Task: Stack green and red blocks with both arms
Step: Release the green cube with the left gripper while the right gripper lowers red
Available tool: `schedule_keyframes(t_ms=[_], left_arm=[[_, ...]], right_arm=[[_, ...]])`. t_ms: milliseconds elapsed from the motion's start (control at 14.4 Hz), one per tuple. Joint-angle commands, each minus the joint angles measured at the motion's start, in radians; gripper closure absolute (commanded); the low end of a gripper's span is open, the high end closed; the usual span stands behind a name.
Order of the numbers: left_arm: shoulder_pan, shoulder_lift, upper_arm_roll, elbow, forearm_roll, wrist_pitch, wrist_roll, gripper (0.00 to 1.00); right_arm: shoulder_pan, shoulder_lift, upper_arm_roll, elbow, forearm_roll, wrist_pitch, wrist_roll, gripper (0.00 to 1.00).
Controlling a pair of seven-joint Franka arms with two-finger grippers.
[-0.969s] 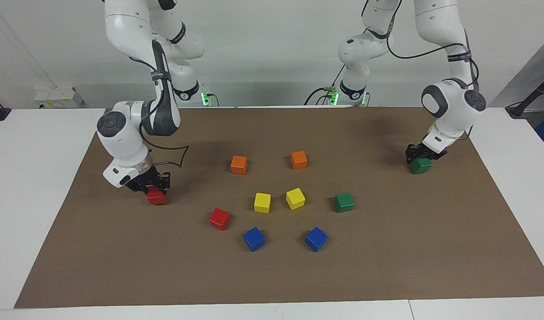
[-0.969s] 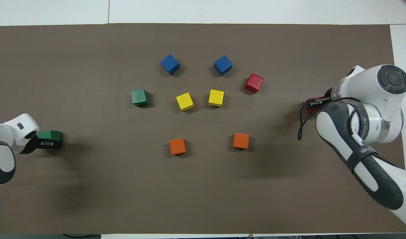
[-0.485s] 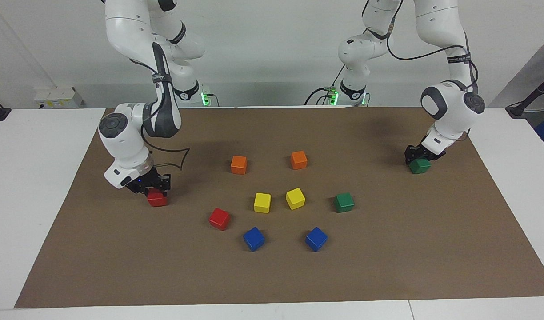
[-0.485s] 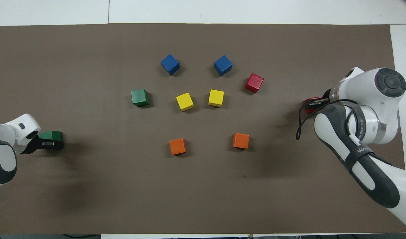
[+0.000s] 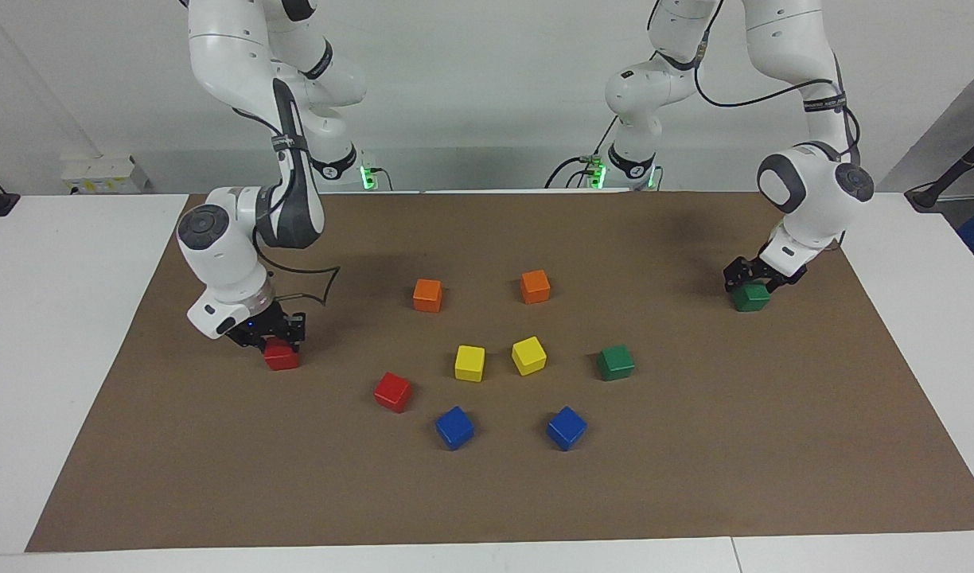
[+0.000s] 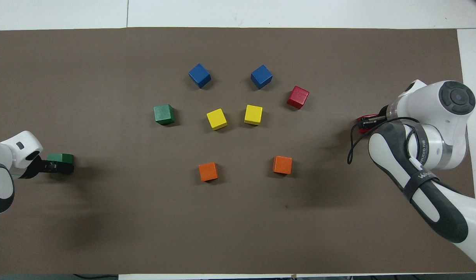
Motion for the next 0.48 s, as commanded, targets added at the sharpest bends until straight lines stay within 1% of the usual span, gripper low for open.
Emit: schedule_keyframes(t_ms=[0, 69, 138, 277, 346, 415], left_arm=[[-0.015, -0.004, -0.013, 0.178, -0.001, -0.17, 0.007, 0.0], [-0.056, 0.001, -0.011, 0.259, -0.001, -0.243, -0.002, 0.0], [-0.088, 0.007, -0.011, 0.334, -0.001, -0.312, -0.022, 0.0], [-0.168, 0.05, -0.011, 0.461, 0.003, -0.411, -0.156, 0.0], [-0.226, 0.076, -0.011, 0.515, 0.003, -0.444, -0.245, 0.0], [-0.277, 0.085, -0.011, 0.542, 0.003, -0.457, -0.339, 0.0]], right_arm=[[-0.024, -0.002, 0.013, -0.016, 0.0, 0.028, -0.014, 0.51], [-0.024, -0.002, 0.013, -0.016, 0.0, 0.026, -0.014, 0.09], [-0.024, -0.003, 0.013, -0.016, -0.001, 0.025, -0.016, 0.0], [-0.025, -0.003, 0.013, -0.01, 0.0, 0.011, -0.017, 0.0], [-0.025, -0.014, 0.013, -0.004, -0.001, -0.003, -0.019, 0.0], [-0.025, -0.028, 0.013, 0.01, 0.0, -0.038, -0.02, 0.0]])
